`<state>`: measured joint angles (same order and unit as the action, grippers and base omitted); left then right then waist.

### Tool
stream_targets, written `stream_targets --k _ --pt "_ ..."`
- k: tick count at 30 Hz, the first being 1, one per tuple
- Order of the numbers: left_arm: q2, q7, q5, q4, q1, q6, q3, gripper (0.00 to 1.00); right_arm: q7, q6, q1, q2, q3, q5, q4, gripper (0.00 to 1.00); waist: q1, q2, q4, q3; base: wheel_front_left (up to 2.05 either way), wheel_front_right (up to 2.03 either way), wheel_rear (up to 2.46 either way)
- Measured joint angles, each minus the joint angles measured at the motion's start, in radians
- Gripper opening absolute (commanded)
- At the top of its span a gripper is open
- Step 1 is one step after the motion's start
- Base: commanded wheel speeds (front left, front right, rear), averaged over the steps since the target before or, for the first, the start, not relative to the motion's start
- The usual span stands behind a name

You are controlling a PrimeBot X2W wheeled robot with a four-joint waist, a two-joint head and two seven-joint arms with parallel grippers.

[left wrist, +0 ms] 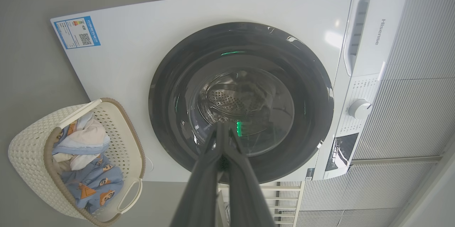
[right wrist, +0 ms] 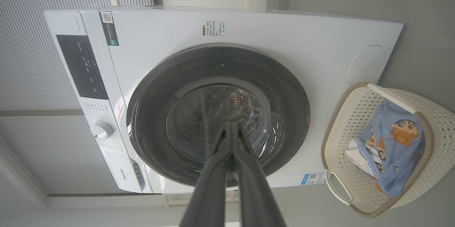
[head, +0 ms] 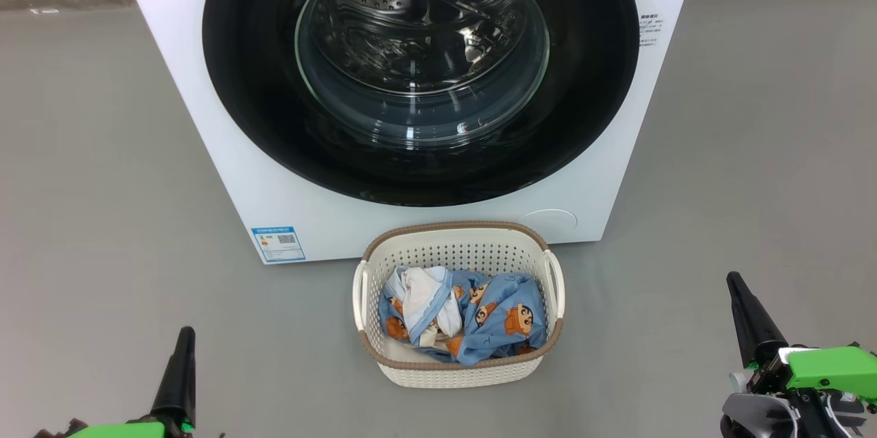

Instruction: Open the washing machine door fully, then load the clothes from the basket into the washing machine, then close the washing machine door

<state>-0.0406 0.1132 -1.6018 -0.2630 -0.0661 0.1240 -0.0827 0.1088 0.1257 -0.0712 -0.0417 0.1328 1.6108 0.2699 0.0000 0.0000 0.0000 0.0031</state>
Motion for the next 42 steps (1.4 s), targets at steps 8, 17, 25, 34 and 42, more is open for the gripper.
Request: stream_targets --k 8,17,25,34,42 --pt "0.0 0.0 0.0 0.0 0.0 0.0 0.0 0.0 0.0 0.0 0.0 0.0 0.0 0.0 0.0 0.0 0.0 0.0 0.0 0.0 0.0 0.0 0.0" --pt "0.0 0.0 0.0 0.0 0.0 0.0 0.0 0.0 0.0 0.0 0.0 0.0 0.0 0.0 0.0 0.0 0.0 0.0 0.0 0.0 0.0 0.0 0.0" --pt "0.0 0.0 0.0 0.0 0.0 0.0 0.0 0.0 0.0 0.0 0.0 0.0 0.0 0.0 0.0 0.0 0.0 0.0 0.0 0.0 0.0 0.0 0.0" --pt "0.0 0.0 0.0 0.0 0.0 0.0 0.0 0.0 0.0 0.0 0.0 0.0 0.0 0.0 0.0 0.0 0.0 0.0 0.0 0.0 0.0 0.0 0.0" --pt "0.0 0.0 0.0 0.0 0.0 0.0 0.0 0.0 0.0 0.0 0.0 0.0 0.0 0.0 0.0 0.0 0.0 0.0 0.0 0.0 0.0 0.0 0.0"
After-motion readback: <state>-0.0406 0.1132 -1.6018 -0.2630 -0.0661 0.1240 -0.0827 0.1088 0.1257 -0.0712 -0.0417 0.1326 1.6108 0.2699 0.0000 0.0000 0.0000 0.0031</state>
